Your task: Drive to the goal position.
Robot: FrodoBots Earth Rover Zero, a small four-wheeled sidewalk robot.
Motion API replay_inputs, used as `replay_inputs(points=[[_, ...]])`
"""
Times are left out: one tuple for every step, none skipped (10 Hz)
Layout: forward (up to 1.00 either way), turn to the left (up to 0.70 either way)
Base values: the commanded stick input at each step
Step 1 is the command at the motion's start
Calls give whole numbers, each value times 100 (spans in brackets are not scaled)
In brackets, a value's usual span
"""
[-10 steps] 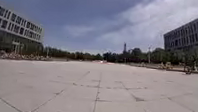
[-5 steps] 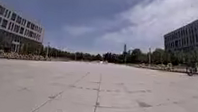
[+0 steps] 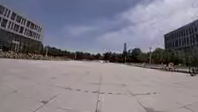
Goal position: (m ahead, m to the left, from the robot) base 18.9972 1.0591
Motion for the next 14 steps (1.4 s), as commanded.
replay_inputs(points=[[45,0],[45,0],[45,0],[45,0],[45,0],[45,0],[45,0],[45,0],[45,0],[45,0],[45,0],[45,0],[45,0],[45,0]])
